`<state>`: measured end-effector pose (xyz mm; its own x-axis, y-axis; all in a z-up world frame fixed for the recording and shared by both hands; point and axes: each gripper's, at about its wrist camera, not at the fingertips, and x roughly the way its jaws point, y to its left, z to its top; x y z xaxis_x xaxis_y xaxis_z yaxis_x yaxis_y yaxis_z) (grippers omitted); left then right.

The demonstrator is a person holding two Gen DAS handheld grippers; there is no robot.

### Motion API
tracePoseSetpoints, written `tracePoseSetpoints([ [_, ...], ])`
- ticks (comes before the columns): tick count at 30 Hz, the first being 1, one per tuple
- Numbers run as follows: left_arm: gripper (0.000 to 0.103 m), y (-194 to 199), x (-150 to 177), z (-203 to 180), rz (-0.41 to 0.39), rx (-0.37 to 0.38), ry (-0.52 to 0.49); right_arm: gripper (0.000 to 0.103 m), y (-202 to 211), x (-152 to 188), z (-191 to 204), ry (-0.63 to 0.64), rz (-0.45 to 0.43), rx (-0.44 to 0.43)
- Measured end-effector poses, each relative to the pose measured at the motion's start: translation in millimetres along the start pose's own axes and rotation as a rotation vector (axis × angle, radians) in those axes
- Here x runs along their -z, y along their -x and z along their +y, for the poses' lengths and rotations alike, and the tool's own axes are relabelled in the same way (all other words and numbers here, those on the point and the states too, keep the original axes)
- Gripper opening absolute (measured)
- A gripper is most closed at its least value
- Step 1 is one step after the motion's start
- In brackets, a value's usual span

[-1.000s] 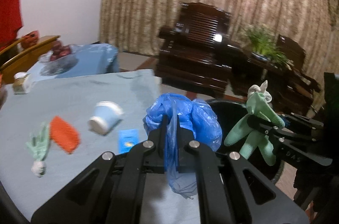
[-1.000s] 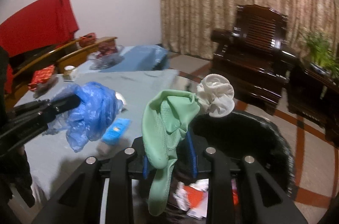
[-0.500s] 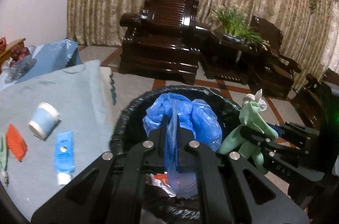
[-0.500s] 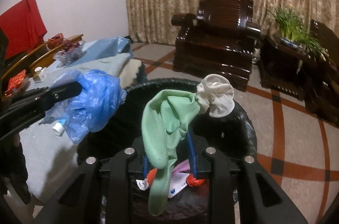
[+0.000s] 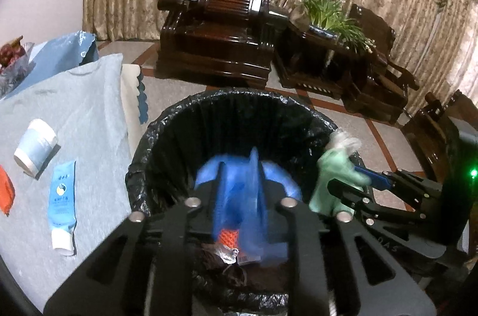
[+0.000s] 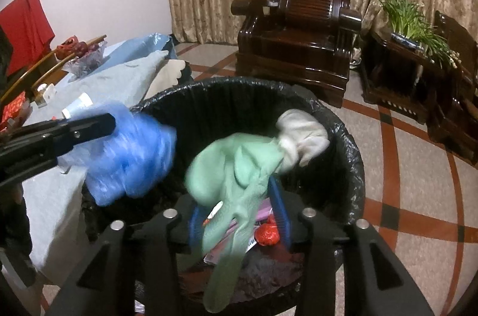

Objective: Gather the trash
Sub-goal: 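Carry the blue bag and green glove over the bin and open both grippers, then bring both tools back over the table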

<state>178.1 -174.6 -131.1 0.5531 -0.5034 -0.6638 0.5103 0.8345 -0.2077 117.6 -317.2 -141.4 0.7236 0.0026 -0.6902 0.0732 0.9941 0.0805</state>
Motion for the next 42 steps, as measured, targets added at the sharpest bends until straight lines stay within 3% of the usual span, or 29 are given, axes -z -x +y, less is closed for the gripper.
tracePoseSetpoints([
  [2, 0.041, 2, 0, 2, -0.003, -0.004, 0.007, 0.047, 0, 0, -1, -0.003, 0.002, 0.004],
  [5, 0.047, 7, 0, 3, -0.011, -0.007, 0.019, 0.049, 3, -1, 0, -0.007, -0.002, 0.005],
  [7, 0.058, 13, -1, 8, -0.026, -0.02, 0.028, 0.058, 5, -3, 1, -0.012, -0.013, 0.005],
  [9, 0.069, 23, -1, 11, -0.051, -0.041, 0.034, 0.08, 9, -4, 3, -0.019, -0.03, 0.003],
  [11, 0.082, 35, -2, 18, -0.083, -0.074, 0.041, 0.093, 14, -6, 6, -0.021, -0.049, -0.005],
  [13, 0.086, 47, -2, 27, -0.106, -0.095, 0.044, 0.095, 17, -8, 13, -0.014, -0.062, -0.019],
  [25, 0.089, 134, 19, 118, -0.184, -0.322, 0.155, 0.097, 19, -33, 83, 0.038, -0.112, -0.139],
  [33, 0.089, 191, 39, 184, -0.229, -0.498, 0.237, 0.097, 11, -47, 173, 0.131, -0.153, -0.27],
  [42, 0.089, 222, 75, 259, -0.202, -0.636, 0.325, 0.097, -12, -47, 268, 0.207, -0.17, -0.386],
])
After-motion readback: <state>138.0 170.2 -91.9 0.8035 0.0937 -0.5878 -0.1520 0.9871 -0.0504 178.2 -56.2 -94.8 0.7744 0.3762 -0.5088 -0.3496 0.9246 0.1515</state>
